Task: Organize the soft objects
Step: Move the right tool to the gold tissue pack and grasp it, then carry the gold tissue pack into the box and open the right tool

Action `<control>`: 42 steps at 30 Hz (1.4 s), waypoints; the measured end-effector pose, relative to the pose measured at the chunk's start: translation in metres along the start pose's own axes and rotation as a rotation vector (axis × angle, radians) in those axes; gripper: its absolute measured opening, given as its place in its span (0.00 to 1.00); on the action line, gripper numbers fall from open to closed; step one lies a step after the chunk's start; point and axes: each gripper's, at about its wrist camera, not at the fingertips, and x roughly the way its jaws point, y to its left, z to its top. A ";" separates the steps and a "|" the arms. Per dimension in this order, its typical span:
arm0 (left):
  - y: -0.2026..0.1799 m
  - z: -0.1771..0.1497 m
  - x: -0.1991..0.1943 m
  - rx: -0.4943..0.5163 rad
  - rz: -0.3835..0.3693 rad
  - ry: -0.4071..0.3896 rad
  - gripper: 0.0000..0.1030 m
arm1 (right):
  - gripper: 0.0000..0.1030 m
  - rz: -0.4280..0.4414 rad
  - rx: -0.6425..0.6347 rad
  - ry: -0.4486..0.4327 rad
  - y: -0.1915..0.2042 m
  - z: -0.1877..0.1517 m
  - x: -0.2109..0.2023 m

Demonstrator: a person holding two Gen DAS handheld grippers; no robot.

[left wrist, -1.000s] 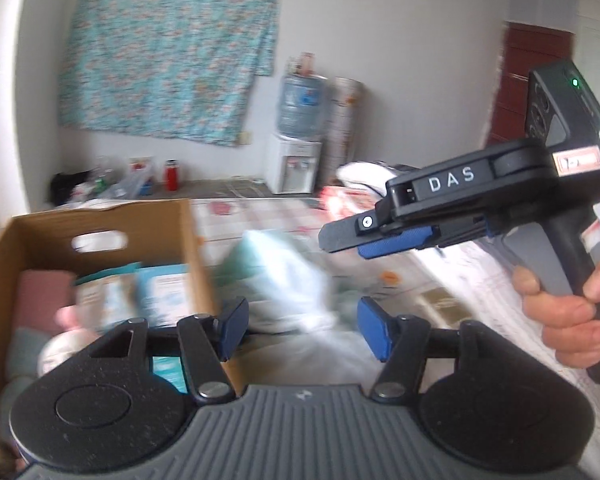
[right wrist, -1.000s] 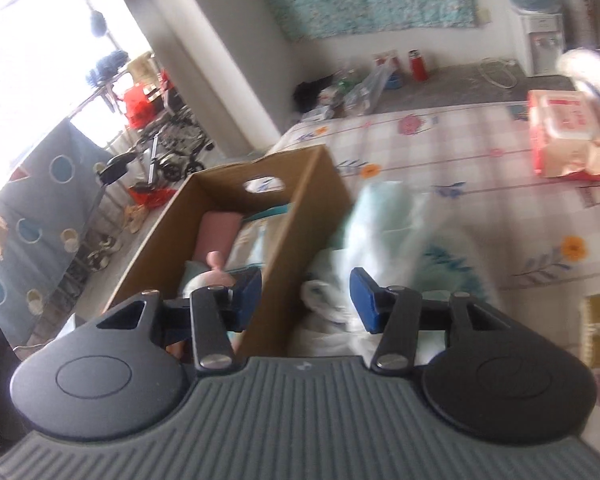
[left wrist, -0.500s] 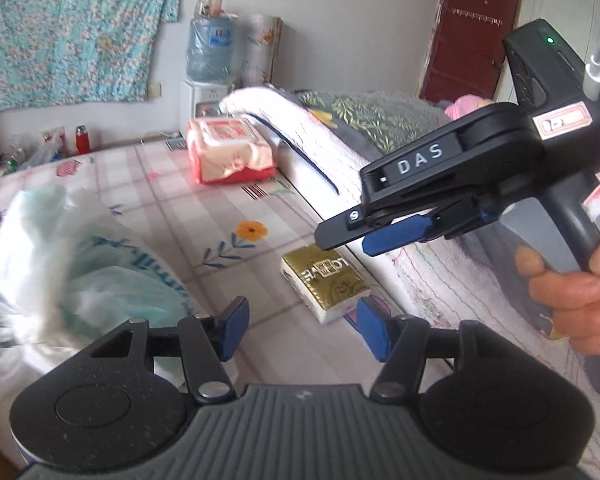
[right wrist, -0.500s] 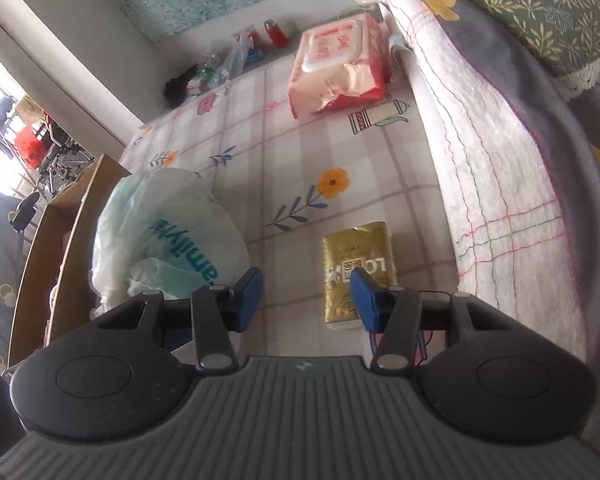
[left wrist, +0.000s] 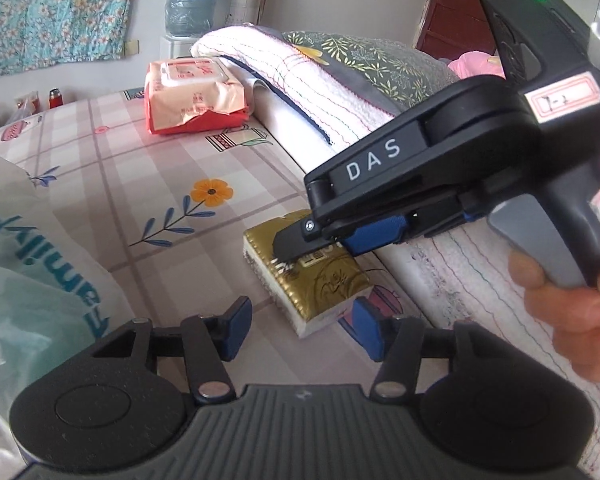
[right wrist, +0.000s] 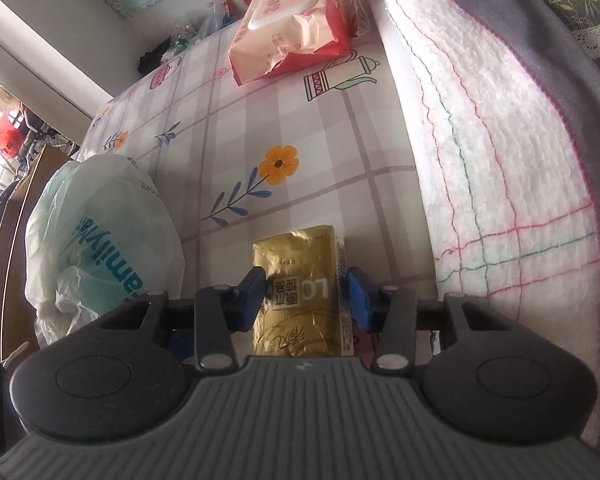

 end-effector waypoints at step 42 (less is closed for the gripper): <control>0.156 -0.088 -0.300 -0.321 0.376 -0.217 0.48 | 0.36 0.342 -0.545 0.084 0.392 -0.092 -0.019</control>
